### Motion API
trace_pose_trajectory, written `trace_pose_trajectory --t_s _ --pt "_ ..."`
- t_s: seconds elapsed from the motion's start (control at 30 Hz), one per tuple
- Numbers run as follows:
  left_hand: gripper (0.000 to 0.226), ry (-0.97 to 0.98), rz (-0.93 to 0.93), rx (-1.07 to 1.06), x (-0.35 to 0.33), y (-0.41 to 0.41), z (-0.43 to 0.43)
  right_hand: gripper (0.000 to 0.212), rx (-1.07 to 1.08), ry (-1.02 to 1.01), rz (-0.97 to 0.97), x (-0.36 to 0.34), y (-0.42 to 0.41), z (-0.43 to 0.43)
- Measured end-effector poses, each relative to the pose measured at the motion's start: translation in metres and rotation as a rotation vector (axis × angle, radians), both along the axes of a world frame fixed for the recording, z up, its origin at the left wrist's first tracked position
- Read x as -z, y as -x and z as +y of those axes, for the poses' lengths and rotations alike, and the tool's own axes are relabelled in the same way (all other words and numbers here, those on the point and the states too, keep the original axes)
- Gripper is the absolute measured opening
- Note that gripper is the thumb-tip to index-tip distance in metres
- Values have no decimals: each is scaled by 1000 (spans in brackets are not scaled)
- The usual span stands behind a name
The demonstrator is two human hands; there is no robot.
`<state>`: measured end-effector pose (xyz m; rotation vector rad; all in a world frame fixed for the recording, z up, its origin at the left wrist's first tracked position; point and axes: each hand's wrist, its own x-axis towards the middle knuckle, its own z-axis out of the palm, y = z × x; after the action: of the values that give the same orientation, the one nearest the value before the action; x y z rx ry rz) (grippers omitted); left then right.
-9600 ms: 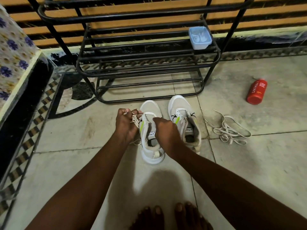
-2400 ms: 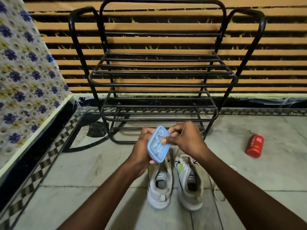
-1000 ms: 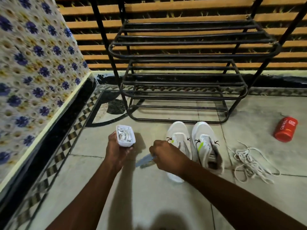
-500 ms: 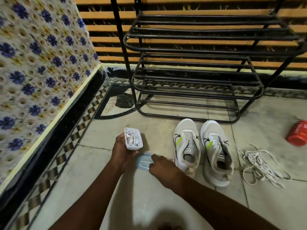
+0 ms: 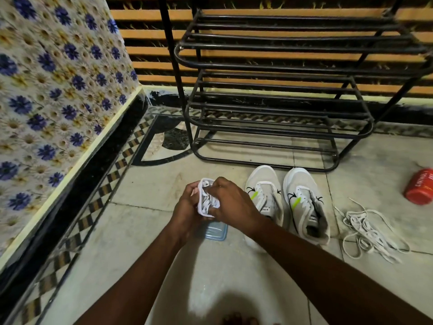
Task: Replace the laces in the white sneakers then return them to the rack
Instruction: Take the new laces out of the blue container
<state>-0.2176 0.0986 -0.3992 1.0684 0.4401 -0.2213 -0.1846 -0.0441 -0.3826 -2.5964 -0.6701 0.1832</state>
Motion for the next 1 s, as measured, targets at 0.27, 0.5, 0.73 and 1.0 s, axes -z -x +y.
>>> trace_pose_trajectory --t_s 0.27,0.5,0.73,1.0 --pt "29 -76 60 16 2 -7 -5 30 126 -116 36 -3 -12 -3" --pt "37 -102 122 -114 5 -8 10 5 335 -262 57 -1 -37 1" --pt "40 -25 168 -188 0 4 22 7 432 -214 215 14 -64 13" --pt "29 -32 143 -183 -6 2 20 44 416 -286 239 21 -60 -1"
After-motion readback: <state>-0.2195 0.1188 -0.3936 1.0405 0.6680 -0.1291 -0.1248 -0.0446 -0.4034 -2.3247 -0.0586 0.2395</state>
